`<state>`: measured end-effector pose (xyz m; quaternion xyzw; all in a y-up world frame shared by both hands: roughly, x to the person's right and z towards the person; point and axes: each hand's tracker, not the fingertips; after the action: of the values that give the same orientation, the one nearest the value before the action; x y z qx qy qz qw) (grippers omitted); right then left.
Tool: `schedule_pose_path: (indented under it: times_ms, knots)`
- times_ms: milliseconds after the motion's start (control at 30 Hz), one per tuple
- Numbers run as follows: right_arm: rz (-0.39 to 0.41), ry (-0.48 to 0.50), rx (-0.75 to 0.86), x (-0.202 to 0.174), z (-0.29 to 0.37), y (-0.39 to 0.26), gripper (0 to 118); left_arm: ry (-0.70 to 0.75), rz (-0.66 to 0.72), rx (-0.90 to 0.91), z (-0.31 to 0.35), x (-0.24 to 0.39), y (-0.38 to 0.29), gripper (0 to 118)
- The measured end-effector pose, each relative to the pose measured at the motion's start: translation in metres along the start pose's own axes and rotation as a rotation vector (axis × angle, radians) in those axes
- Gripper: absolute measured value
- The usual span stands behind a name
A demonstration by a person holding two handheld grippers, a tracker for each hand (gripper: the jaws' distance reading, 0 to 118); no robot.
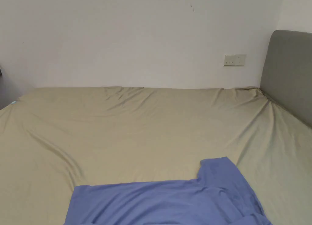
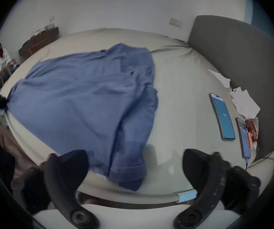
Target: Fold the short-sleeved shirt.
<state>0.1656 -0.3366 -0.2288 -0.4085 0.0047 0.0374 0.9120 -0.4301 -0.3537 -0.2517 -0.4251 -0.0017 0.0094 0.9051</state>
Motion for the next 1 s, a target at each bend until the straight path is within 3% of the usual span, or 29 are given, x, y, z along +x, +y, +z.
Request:
schedule_pose_path:
  times_ms: [67, 133, 167, 200, 233, 267, 300, 367, 433, 667, 700, 767, 833, 867, 900, 1000]
  knots:
    - [-0.07, -0.004, 0.089, -0.003, 0.021, 0.002, 116, -0.005, 0.036, 0.091, 0.021, 0.002, 0.003, 106]
    - [-0.061, -0.025, 0.204, -0.013, 0.048, 0.006, 108, 0.004, 0.056, 0.209, 0.052, 0.008, 0.007, 105]
    - [-0.056, -0.019, 0.272, -0.019, 0.061, 0.007, 94, 0.001, 0.066, 0.268, 0.065, 0.011, 0.01, 98]
    - [-0.051, -0.005, 0.332, -0.026, 0.073, 0.009, 72, -0.011, 0.072, 0.333, 0.078, 0.015, 0.011, 81]
    - [-0.053, 0.011, 0.378, -0.032, 0.081, 0.01, 32, -0.014, 0.071, 0.381, 0.087, 0.018, 0.013, 49]
    - [-0.061, 0.015, 0.413, -0.039, 0.087, 0.011, 9, 0.0, 0.076, 0.413, 0.095, 0.022, 0.015, 26]
    - [-0.076, 0.011, 0.434, -0.047, 0.092, 0.013, 4, 0.017, 0.077, 0.448, 0.101, 0.027, 0.02, 12]
    - [-0.095, 0.054, 0.451, -0.058, 0.098, 0.022, 4, 0.007, 0.044, 0.488, 0.107, 0.034, 0.033, 9]
    - [-0.061, 0.095, 0.471, -0.072, 0.099, 0.034, 2, -0.026, 0.019, 0.518, 0.103, 0.037, 0.049, 0]
    - [-0.009, 0.173, 0.463, -0.097, 0.069, 0.068, 2, -0.012, -0.018, 0.384, -0.013, 0.022, 0.144, 2]
    - [-0.003, 0.182, 0.456, -0.1, 0.065, 0.071, 2, -0.014, -0.016, 0.362, -0.035, 0.017, 0.157, 10]
    - [0.004, 0.198, 0.443, -0.106, 0.055, 0.078, 2, -0.006, -0.005, 0.286, -0.083, 0.007, 0.184, 49]
    - [0.014, 0.216, 0.418, -0.111, 0.047, 0.086, 2, 0.037, -0.008, 0.186, -0.125, 0.001, 0.202, 102]
    - [0.019, 0.213, 0.415, -0.114, 0.043, 0.089, 2, 0.028, -0.012, 0.18, -0.143, -0.003, 0.208, 113]
    - [0.024, 0.216, 0.41, -0.115, 0.04, 0.092, 2, 0.033, -0.011, 0.174, -0.156, -0.006, 0.212, 115]
    - [0.028, 0.229, 0.401, -0.117, 0.029, 0.101, 2, 0.094, 0.015, 0.101, -0.193, -0.013, 0.219, 103]
